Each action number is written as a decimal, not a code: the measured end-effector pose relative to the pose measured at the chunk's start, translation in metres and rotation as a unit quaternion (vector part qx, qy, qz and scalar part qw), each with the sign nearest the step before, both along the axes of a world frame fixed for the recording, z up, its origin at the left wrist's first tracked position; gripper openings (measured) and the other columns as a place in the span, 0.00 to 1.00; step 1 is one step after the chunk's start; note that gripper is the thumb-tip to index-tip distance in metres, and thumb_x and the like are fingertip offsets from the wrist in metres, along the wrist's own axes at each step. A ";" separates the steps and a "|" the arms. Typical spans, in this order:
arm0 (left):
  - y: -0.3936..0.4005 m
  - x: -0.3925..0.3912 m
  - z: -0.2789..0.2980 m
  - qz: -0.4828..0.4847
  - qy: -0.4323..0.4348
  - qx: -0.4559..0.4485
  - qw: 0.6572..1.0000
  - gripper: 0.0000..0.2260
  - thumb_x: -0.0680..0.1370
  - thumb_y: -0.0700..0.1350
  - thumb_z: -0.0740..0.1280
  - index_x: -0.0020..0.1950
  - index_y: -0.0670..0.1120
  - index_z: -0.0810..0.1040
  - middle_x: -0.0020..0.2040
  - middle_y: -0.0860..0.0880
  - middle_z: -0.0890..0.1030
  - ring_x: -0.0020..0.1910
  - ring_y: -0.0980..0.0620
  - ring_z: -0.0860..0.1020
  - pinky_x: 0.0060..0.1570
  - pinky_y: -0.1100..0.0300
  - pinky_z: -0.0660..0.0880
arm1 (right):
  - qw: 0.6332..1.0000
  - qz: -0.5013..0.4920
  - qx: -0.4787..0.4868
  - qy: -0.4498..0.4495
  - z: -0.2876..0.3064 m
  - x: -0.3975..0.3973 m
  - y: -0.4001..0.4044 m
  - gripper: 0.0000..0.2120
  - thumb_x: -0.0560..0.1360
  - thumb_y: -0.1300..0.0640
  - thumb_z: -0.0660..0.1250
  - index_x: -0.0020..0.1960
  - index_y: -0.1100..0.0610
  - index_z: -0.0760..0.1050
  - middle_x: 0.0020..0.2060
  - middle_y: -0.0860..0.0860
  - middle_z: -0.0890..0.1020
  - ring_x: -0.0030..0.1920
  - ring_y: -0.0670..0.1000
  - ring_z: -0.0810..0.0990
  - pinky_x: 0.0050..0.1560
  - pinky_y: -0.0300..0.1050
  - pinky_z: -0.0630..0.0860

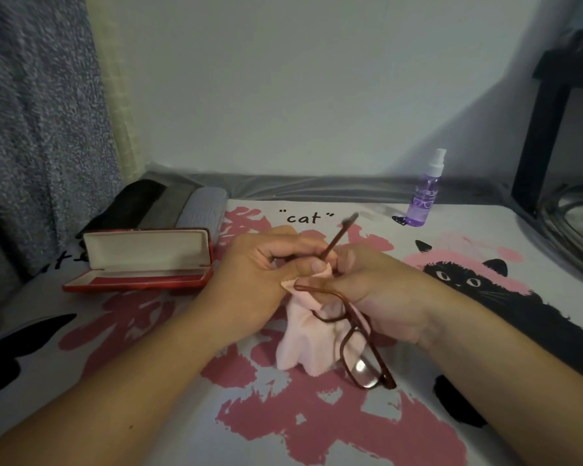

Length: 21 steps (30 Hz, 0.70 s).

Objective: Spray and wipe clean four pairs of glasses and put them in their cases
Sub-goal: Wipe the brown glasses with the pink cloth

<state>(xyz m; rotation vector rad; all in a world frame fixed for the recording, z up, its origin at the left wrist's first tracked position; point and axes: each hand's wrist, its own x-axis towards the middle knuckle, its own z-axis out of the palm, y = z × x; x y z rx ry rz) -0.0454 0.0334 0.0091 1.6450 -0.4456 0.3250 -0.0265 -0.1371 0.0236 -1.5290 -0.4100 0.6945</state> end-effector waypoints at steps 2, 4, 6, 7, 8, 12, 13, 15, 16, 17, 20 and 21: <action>-0.004 0.000 0.002 0.008 0.010 -0.024 1.000 0.07 0.69 0.39 0.74 0.47 0.43 0.86 0.45 0.43 0.86 0.44 0.53 0.84 0.49 0.61 0.80 | 0.999 -0.029 0.014 -0.016 0.002 -0.002 0.001 0.10 0.69 0.58 0.78 0.42 0.64 0.81 0.34 0.54 0.79 0.37 0.51 0.77 0.46 0.43 0.73; -0.002 0.003 0.005 0.020 0.014 -0.030 0.999 0.07 0.70 0.36 0.74 0.47 0.43 0.86 0.45 0.43 0.86 0.45 0.52 0.85 0.50 0.60 0.80 | 0.997 -0.062 0.030 -0.039 0.004 -0.004 0.002 0.06 0.72 0.58 0.74 0.42 0.61 0.81 0.33 0.52 0.80 0.35 0.47 0.78 0.42 0.40 0.74; 0.002 0.005 0.008 0.024 0.018 -0.028 0.999 0.10 0.72 0.29 0.72 0.48 0.43 0.86 0.44 0.47 0.87 0.44 0.54 0.85 0.49 0.63 0.80 | 0.994 -0.089 0.034 -0.045 0.002 -0.005 0.005 0.05 0.77 0.58 0.70 0.45 0.59 0.81 0.34 0.52 0.81 0.35 0.48 0.78 0.40 0.41 0.75; 0.005 0.005 0.010 0.024 0.018 -0.025 0.999 0.12 0.72 0.28 0.71 0.48 0.43 0.86 0.43 0.49 0.87 0.44 0.55 0.85 0.48 0.64 0.79 | 0.994 -0.093 0.030 -0.046 0.000 -0.004 0.005 0.06 0.79 0.58 0.69 0.45 0.59 0.81 0.35 0.52 0.81 0.36 0.48 0.78 0.40 0.43 0.75; 0.006 0.004 0.011 0.029 0.016 -0.018 0.999 0.12 0.73 0.27 0.71 0.48 0.42 0.86 0.43 0.50 0.87 0.44 0.55 0.85 0.47 0.65 0.79 | 0.995 -0.091 0.026 -0.042 -0.001 -0.004 0.007 0.08 0.80 0.57 0.67 0.44 0.58 0.81 0.35 0.51 0.81 0.37 0.48 0.78 0.41 0.43 0.75; 0.008 0.004 0.009 0.074 -0.006 0.009 0.997 0.11 0.74 0.29 0.71 0.48 0.43 0.86 0.45 0.47 0.87 0.47 0.52 0.85 0.51 0.61 0.80 | 0.998 -0.052 0.043 0.009 0.003 -0.005 0.008 0.16 0.83 0.55 0.63 0.39 0.59 0.77 0.30 0.49 0.80 0.31 0.45 0.78 0.36 0.36 0.75; 0.008 0.003 0.010 0.076 -0.007 0.001 0.997 0.12 0.74 0.29 0.71 0.47 0.45 0.87 0.45 0.47 0.87 0.47 0.52 0.85 0.51 0.60 0.80 | 0.997 -0.051 0.047 0.017 0.004 -0.005 0.005 0.15 0.83 0.55 0.63 0.42 0.61 0.79 0.33 0.51 0.82 0.33 0.48 0.80 0.39 0.39 0.76; 0.010 0.002 0.012 0.077 -0.003 -0.025 0.997 0.15 0.74 0.30 0.72 0.45 0.51 0.87 0.46 0.46 0.86 0.47 0.53 0.84 0.50 0.61 0.80 | 0.997 -0.047 0.045 0.028 0.003 -0.003 0.000 0.13 0.82 0.56 0.64 0.50 0.66 0.80 0.42 0.59 0.82 0.43 0.56 0.79 0.48 0.49 0.76; 0.011 0.002 0.014 0.075 -0.003 -0.035 0.997 0.16 0.74 0.31 0.72 0.44 0.54 0.87 0.46 0.46 0.86 0.47 0.54 0.84 0.50 0.62 0.80 | 0.998 -0.037 0.040 0.035 0.003 -0.002 -0.004 0.13 0.82 0.58 0.64 0.53 0.69 0.79 0.45 0.62 0.80 0.47 0.58 0.77 0.52 0.53 0.74; 0.012 0.002 0.014 0.071 -0.007 -0.035 0.997 0.16 0.74 0.32 0.72 0.43 0.55 0.88 0.46 0.48 0.86 0.47 0.54 0.84 0.50 0.63 0.80 | 0.998 -0.020 0.036 0.042 0.002 -0.001 -0.007 0.12 0.81 0.61 0.65 0.55 0.71 0.78 0.48 0.63 0.79 0.49 0.60 0.77 0.54 0.56 0.73; 0.014 0.002 0.012 0.049 -0.017 -0.012 0.999 0.15 0.73 0.33 0.73 0.45 0.55 0.88 0.45 0.51 0.86 0.46 0.54 0.83 0.48 0.63 0.78 | 0.994 0.063 0.034 0.076 0.008 -0.002 -0.013 0.11 0.76 0.68 0.66 0.56 0.72 0.77 0.48 0.64 0.80 0.47 0.60 0.81 0.49 0.55 0.81; 0.013 0.002 0.010 0.042 -0.017 -0.006 0.999 0.13 0.73 0.35 0.74 0.46 0.54 0.88 0.44 0.50 0.86 0.46 0.54 0.83 0.47 0.64 0.78 | 0.992 0.089 0.028 0.081 0.010 -0.002 -0.014 0.12 0.74 0.67 0.67 0.56 0.71 0.77 0.47 0.62 0.81 0.45 0.59 0.82 0.47 0.53 0.82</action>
